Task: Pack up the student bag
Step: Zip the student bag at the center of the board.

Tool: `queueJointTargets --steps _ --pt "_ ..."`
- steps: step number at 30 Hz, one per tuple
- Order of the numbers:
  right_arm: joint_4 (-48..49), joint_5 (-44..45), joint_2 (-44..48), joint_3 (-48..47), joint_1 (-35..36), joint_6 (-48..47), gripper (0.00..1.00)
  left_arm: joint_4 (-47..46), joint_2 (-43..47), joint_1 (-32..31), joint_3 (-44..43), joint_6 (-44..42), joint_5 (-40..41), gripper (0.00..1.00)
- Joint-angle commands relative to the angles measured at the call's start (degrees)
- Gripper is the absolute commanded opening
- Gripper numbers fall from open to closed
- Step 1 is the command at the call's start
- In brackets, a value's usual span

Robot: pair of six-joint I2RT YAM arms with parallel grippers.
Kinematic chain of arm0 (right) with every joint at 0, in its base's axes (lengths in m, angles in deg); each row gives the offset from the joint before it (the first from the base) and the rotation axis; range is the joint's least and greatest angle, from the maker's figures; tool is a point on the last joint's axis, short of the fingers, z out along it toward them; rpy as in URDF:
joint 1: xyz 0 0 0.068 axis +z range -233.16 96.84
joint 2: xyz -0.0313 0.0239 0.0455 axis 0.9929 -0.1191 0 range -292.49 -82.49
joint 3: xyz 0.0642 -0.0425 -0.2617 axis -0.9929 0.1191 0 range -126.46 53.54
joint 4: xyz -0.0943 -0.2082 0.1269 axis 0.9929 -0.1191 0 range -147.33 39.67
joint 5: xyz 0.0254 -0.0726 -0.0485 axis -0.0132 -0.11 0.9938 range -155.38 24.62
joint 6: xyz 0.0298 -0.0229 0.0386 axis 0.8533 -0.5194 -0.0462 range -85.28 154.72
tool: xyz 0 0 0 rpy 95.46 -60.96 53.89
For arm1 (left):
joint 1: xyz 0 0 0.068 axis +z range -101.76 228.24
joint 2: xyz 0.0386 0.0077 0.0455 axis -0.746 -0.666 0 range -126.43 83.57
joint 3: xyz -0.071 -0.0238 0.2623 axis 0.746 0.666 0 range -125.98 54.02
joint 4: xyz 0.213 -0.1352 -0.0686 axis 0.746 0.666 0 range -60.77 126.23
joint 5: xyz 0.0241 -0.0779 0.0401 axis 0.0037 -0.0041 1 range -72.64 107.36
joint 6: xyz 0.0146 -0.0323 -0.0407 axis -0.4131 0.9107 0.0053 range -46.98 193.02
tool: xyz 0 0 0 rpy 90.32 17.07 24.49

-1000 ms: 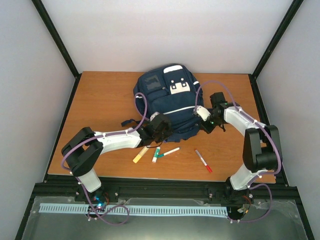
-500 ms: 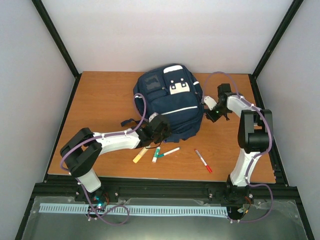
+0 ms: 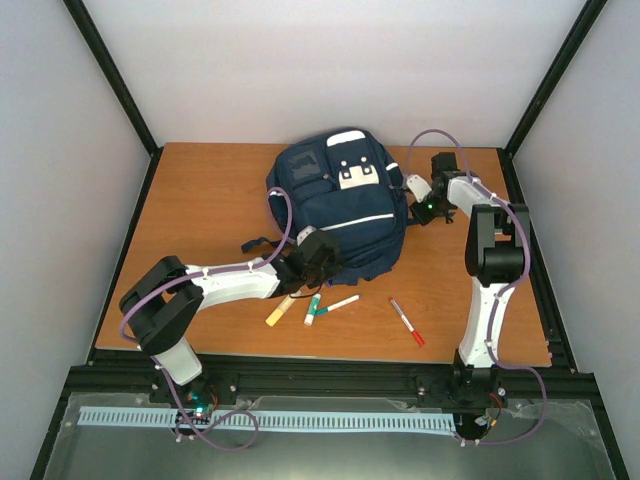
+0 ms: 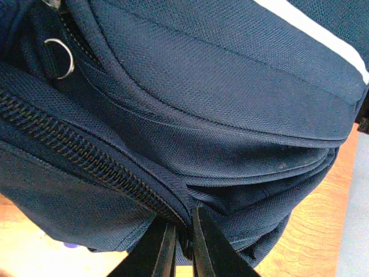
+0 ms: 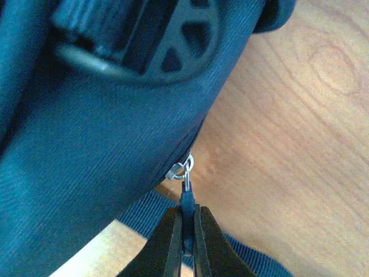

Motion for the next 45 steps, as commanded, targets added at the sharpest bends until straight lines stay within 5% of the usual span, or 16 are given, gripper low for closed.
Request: queueJointTargets --steps 1,9,13,21,25,26,27,30,35,40,43,45 --pt "4.48 4.08 -2.82 -4.39 -1.01 2.31 0.03 2.63 1.99 0.03 0.38 -1.79 2.74 0.07" --pt "6.35 3.07 -4.39 -6.14 -1.08 4.24 0.03 3.82 1.98 0.02 -0.13 -2.45 3.22 0.07" --pt "7.17 2.27 -2.41 -4.14 -1.38 4.2 0.15 5.81 1.7 0.03 -1.43 -3.36 3.66 0.12" --pt "7.88 -2.05 15.74 9.08 -2.43 3.4 0.52 10.85 3.05 0.04 -5.54 -9.51 5.01 0.33" --pt "4.05 -10.42 26.71 14.88 -2.49 1.86 0.7 13.36 5.37 0.03 -7.99 -17.68 6.49 0.53" --pt "2.15 -13.44 29.39 15.86 -2.54 1.58 0.89 13.6 6.06 0.07 -8.58 -20.83 6.68 0.62" --pt "0.49 -16.56 31.93 17.04 -2.53 1.54 0.99 13.96 6.93 0.18 -9.33 -24.22 6.82 0.75" --pt "-3.18 -24.85 39.48 19.53 -2.46 3.14 1.0 16.4 9.32 1.42 -11.25 -30.01 8.04 0.99" --pt "-5.61 -30.21 47.92 21.71 -2.46 9.64 1.0 28.64 8.99 6.23 -15.89 -34.14 9.1 1.0" --pt "-11.27 -50.0 57.07 25.59 -2.46 -0.79 1.0 49.25 -3.52 8.97 -24.71 -41.48 7.57 1.0" --pt "-2.7 -52.29 65.28 34.02 -2.46 3.33 1.0 45.02 -1.56 8.65 -19.29 -42.44 1.47 1.0" --pt "-5.2 -52.43 64.18 35.15 -2.19 2.67 1.0 37.16 4.59 8.25 -12.73 -43.54 -1.86 1.0"
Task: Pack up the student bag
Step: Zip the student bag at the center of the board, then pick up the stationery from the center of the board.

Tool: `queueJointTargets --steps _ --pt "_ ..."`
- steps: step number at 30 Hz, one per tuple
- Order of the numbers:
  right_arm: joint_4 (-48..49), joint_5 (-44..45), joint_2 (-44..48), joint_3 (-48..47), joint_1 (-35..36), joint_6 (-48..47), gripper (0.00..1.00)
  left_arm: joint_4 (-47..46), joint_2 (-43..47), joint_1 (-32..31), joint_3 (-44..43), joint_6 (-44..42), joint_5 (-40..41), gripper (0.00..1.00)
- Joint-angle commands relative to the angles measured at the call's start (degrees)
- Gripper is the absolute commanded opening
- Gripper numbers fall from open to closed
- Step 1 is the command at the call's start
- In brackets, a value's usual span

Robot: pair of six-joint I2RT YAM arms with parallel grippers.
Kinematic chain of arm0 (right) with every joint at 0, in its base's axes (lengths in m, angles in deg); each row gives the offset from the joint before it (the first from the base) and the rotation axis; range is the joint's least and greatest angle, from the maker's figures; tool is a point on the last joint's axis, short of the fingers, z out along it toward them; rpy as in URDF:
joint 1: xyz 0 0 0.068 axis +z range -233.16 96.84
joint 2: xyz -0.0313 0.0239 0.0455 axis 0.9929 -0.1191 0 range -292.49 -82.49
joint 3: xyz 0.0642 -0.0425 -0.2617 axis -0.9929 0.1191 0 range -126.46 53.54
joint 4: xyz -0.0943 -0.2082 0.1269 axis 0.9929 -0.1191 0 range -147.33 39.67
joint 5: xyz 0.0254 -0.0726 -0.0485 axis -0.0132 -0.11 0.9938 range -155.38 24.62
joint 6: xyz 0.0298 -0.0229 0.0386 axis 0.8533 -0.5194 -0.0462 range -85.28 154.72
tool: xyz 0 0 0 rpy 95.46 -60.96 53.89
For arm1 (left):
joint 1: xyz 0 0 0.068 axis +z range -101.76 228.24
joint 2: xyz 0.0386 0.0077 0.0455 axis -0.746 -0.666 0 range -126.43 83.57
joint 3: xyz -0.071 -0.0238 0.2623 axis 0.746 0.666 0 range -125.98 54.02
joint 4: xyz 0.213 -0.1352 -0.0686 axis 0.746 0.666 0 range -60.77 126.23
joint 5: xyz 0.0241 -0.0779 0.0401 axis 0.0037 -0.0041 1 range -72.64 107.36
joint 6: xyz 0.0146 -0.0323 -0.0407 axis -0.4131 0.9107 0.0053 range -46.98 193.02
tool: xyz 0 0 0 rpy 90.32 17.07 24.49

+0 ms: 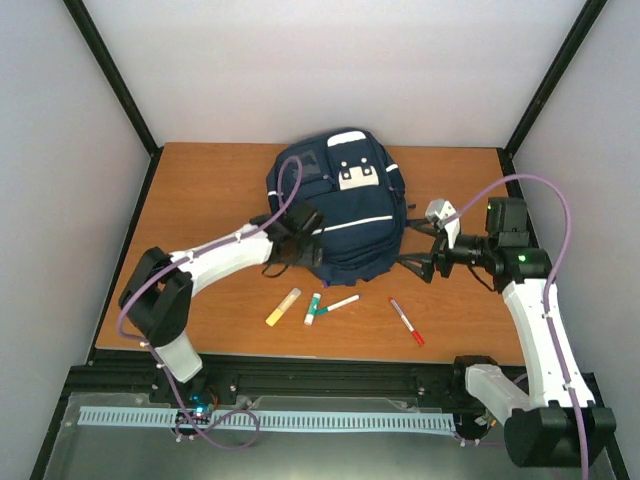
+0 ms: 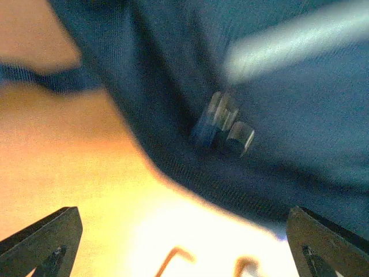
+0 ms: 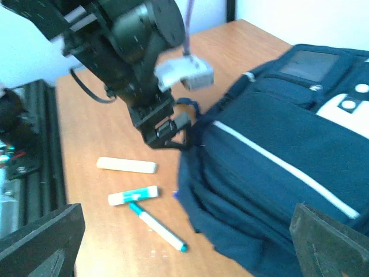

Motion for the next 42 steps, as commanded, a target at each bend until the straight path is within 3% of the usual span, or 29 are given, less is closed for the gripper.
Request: queueJointTargets --steps 1,5,9,11,15,17,20,23,25,27,29,31,35,38,42 --pt "-2.15 -7.94 -0.69 2.81 0.03 -1.83 1.0 -3.48 10.86 -0.99 10.79 -5.13 -7.01 1.0" --pt "-5.27 -8.43 -6.64 3.45 0.05 -3.32 1.0 -12.24 24.11 -1.38 20.75 -9.17 -5.75 1.0" --pt "0.97 0.36 -6.89 5.43 0.14 2.43 1.0 -12.24 30.99 -1.42 26.88 -11.74 -0.29 1.0" --pt "0.18 2.9 -8.02 4.7 0.17 2.48 1.0 -8.89 31.89 -1.4 26.8 -10.12 5.89 1.0" --pt "-3.75 -0.61 -8.32 4.99 0.15 -2.41 1.0 -5.49 33.1 -1.39 25.78 -8.87 9.54 1.0" --pt "-3.71 0.1 -7.18 5.05 0.12 -2.57 1.0 -4.34 34.29 -1.4 25.97 -6.8 16.32 1.0" --pt "-3.25 5.39 -5.91 3.15 0.13 -4.18 1.0 3.24 31.95 -0.74 24.24 0.82 28.2 1.0" --pt "2.61 17.24 -4.45 2.68 0.17 -0.71 1.0 6.9 26.74 0.09 20.7 -5.68 29.83 1.0" --pt "3.82 21.17 -4.41 1.49 0.17 -4.62 1.0 6.11 25.79 0.1 20.74 -8.65 27.37 1.0" --pt "3.23 20.53 -4.46 0.75 0.12 -12.82 1.0 2.08 28.7 0.1 22.92 -11.11 19.83 1.0" --pt "6.36 21.57 -4.8 1.43 0.1 -12.42 1.0 -2.09 31.7 0.1 25.29 -12.38 12.05 1.0" --pt "-0.09 17.49 -8.78 -2.09 0.12 -18.24 1.0 -5.1 33.8 0.1 26.65 -12.79 6.1 0.94" --pt "-8.51 12.46 -16.3 -7.38 0.32 -22.12 0.81 -9.24 35.3 0.1 28.21 -11.75 -2.59 0.72" --pt "-2.48 16.67 -16.18 -3.79 2.24 -20.15 0.72 -9.22 33.16 0.1 28.47 -9.51 -5.6 0.62" --pt "2.95 23.75 -14.95 0.9 8.03 -21.09 0.63 -7.99 27.77 0.1 29.01 -6.72 -6.81 0.59"
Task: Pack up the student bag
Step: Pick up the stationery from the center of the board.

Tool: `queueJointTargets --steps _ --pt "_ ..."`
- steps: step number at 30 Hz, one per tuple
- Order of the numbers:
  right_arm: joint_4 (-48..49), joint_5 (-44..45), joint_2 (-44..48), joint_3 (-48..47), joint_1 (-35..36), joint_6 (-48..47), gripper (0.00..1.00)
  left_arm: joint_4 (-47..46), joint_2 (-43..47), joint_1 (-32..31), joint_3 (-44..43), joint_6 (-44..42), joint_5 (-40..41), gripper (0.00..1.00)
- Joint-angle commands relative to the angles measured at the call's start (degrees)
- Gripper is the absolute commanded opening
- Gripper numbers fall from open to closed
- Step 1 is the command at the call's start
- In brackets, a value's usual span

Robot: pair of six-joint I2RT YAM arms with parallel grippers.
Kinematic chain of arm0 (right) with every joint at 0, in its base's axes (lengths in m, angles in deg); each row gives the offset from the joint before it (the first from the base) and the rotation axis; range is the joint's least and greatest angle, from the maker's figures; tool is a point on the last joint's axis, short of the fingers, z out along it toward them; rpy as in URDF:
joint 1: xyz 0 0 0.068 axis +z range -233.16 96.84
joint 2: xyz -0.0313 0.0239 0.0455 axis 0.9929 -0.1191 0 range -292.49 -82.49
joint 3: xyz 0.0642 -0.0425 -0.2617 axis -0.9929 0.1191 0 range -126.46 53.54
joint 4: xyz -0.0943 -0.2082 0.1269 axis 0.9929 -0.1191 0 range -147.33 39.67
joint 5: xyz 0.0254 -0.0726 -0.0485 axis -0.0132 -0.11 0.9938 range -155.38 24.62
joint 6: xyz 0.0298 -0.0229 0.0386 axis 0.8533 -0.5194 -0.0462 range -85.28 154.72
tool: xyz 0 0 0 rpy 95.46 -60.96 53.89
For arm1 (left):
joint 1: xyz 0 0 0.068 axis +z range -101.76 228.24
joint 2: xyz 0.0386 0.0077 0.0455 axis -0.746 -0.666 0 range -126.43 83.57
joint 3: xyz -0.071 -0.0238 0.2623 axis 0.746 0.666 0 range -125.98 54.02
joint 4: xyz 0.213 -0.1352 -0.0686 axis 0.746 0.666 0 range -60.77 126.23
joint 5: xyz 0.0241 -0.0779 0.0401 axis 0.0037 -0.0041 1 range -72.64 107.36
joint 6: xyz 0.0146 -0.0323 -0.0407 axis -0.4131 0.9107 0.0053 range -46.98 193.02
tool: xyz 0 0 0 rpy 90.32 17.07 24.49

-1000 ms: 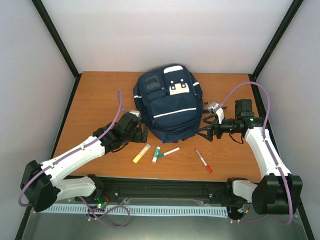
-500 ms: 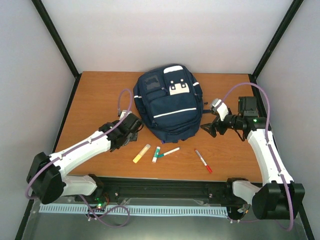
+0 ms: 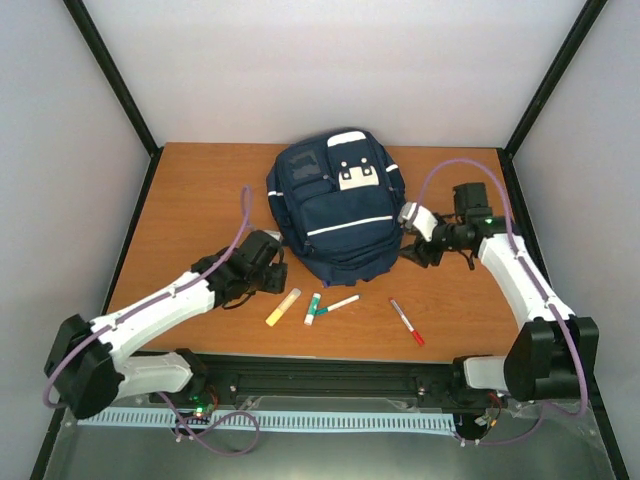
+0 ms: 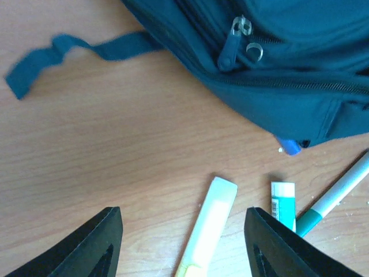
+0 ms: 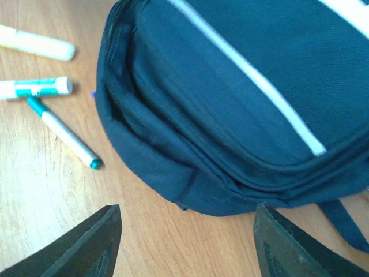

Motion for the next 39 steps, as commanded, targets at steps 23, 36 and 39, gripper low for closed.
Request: queueJointTargets --steps 23,36,39 --pt "17.38 12.42 -9.39 3.43 13.89 12.39 0.5 2.4 -21.12 -6.81 -3.17 2.65 -0.77 0.57" --pt "17.4 13.45 -7.9 4.84 13.89 11.5 0.5 6.03 -27.57 -8.02 -6.86 3.1 -0.96 0.41" --pt "19.9 15.9 -7.81 4.88 13.89 7.57 0.51 6.73 -28.04 -8.4 -7.15 3.25 -0.87 0.4"
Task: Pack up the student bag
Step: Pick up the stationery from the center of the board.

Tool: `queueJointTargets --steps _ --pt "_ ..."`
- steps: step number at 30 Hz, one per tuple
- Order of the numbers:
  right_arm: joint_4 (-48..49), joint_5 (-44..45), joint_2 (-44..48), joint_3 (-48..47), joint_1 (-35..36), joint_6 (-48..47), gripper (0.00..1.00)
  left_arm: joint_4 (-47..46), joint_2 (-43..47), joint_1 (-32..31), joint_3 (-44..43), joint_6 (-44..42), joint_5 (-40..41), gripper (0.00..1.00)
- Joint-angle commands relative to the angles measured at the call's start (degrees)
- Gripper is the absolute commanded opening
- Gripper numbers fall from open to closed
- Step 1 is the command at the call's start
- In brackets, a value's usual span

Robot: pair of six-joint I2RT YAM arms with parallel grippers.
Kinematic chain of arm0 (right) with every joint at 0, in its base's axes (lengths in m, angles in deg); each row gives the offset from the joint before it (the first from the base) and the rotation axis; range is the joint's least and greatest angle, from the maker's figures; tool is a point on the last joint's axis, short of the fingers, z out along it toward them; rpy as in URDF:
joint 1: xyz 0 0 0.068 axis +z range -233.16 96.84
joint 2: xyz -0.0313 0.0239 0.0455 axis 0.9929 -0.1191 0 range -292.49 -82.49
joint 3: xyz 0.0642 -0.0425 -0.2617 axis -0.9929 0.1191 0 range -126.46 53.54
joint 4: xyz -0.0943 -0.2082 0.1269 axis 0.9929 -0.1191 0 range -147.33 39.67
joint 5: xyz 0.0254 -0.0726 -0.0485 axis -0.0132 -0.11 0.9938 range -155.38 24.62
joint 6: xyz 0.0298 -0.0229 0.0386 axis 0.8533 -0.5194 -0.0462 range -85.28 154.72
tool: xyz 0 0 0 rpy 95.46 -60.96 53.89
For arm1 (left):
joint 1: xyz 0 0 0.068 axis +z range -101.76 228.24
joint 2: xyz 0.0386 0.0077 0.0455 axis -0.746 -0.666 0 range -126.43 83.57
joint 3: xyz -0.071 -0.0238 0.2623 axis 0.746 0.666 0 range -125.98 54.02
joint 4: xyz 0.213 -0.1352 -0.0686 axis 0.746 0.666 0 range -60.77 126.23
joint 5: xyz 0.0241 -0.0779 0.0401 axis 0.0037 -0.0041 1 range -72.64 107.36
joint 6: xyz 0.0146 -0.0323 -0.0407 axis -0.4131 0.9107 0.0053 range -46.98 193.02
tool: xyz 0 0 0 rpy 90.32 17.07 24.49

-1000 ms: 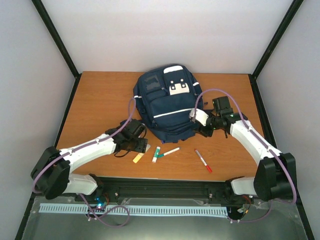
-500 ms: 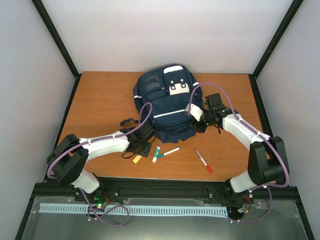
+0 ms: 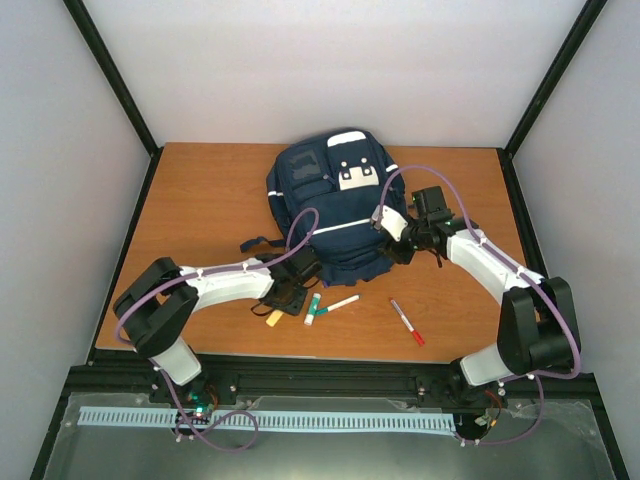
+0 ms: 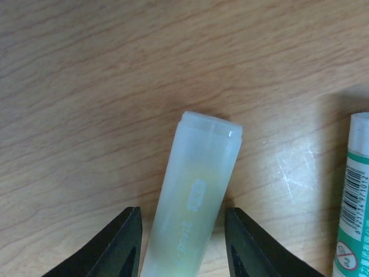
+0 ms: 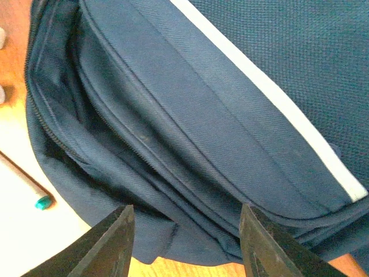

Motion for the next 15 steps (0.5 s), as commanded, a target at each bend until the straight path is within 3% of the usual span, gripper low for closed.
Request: queueJointTargets --steps 1,4,6,15 --pt "5.75 3.12 1.24 0.76 0.51 -4.78 0.53 2.75 -0.97 -0.95 -2.0 0.95 0.79 0.39" --pt "8.79 4.12 1.23 0.89 1.31 -9.39 0.57 3.76 -1.63 -0.91 -2.05 1.32 1.15 0.35" --pt "9.95 5.71 0.07 0.35 2.64 -12.95 0.57 4.19 -2.16 -0.94 -1.93 1.84 0.99 0.26" --pt "12.55 11.1 -3.39 1.21 9.51 -26.37 0.56 3.83 2.31 -0.95 -0.47 4.74 0.09 0.16"
